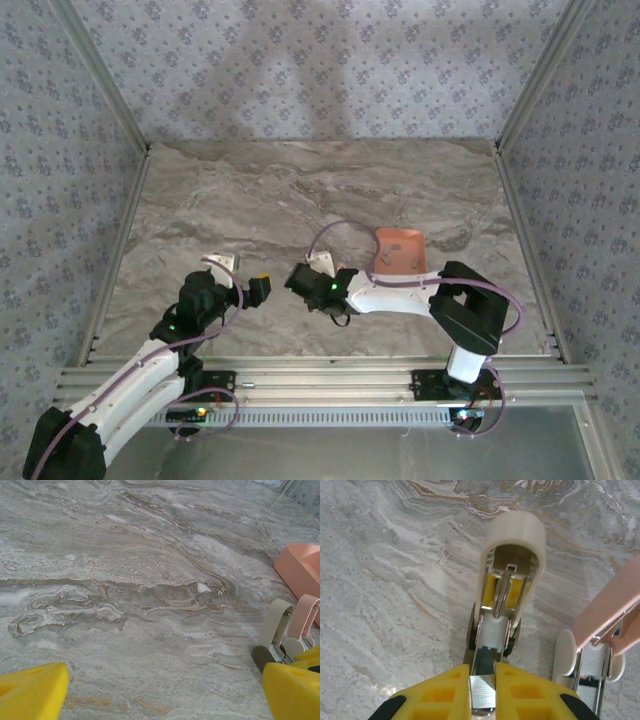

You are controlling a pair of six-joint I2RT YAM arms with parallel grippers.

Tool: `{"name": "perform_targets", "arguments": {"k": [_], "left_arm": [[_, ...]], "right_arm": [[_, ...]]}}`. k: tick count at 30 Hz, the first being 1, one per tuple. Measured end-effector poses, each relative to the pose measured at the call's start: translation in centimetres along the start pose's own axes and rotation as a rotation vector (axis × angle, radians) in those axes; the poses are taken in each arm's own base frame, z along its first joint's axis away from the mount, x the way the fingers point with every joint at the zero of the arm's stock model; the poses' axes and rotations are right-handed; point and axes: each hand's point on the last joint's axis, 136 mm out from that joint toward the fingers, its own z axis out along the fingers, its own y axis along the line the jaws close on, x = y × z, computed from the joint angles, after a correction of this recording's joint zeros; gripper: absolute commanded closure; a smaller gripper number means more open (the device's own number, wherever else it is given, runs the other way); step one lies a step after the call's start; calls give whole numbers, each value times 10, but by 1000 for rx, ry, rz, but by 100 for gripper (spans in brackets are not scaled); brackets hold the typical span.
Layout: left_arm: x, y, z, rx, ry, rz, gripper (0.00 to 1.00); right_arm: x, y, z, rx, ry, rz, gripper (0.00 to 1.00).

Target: Load the staples into the stapler

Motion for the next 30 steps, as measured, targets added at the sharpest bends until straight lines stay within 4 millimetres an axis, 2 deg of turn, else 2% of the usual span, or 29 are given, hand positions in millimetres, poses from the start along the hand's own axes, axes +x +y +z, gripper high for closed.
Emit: {"name": "perform_targets", "arguments": {"k": [11, 30], "left_arm": [[-1, -1, 0, 3, -8, 1, 2], [-4, -1, -1, 7, -19, 2, 2]], "right_arm": [[1, 3, -3, -7, -4, 7, 84], [1, -2, 4, -13, 23, 28, 84]]}}
